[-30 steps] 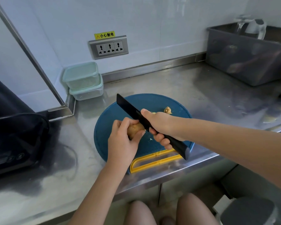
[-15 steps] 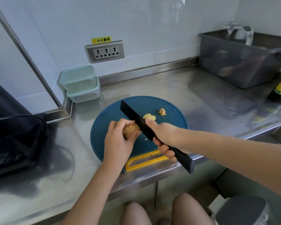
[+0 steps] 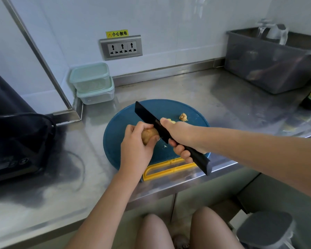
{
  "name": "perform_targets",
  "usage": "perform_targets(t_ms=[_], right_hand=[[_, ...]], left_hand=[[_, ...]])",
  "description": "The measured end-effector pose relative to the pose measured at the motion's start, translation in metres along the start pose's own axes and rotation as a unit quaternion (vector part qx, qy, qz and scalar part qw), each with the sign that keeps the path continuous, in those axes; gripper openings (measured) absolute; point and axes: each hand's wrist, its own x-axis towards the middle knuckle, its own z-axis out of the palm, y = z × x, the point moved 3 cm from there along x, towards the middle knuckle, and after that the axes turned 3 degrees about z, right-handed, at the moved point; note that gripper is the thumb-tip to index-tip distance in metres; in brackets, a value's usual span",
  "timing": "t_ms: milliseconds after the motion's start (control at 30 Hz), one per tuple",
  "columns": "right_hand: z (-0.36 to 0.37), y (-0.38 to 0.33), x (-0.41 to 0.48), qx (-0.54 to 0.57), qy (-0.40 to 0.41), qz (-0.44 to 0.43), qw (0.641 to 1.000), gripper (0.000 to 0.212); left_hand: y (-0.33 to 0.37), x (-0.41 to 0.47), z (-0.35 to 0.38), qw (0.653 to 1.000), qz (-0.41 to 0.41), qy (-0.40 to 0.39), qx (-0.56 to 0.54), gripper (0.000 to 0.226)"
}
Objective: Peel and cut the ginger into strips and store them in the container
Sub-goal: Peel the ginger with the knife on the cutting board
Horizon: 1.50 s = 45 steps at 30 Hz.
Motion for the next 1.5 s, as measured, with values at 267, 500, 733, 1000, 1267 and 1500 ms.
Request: perform_targets(t_ms=[267,500,733,1000,1267,1500], right_hand=[[0.007,-0.021,-0.001,-0.024,0.015,-0.027,0.999,0.062],[0.001,0.02,-0.007,-0.003,0.001,0.009,1.0,0.066],[-0.002,0.013,-0.005,-0.024,0.037,0.033,0.999,0.067],[0.003,0.002,-0.005,-0.04,0.056,0.029,0.997,0.068],[0.01,-0.02,-0.002,-0.058,0.065,0.001,0.996,0.064],[0.012,-0.017,0.0,-0.046,0.067,0.001,0.997,0.065]], left_hand=[[0.0,0.0,-0.003,1.0,-0.002,0.001,-0.01,0.028],[0.004,-0.005,-0.004,1.0,-0.002,0.01,-0.017,0.027],[0.003,-0.002,0.002,0.999,-0.012,0.023,-0.024,0.027],[0.003,-0.001,-0.001,1.0,-0.013,0.015,-0.023,0.025],[0.002,-0.003,0.001,1.0,-0.012,0.018,-0.023,0.025],[0.002,-0.003,-0.002,1.0,0.0,0.016,-0.016,0.026]])
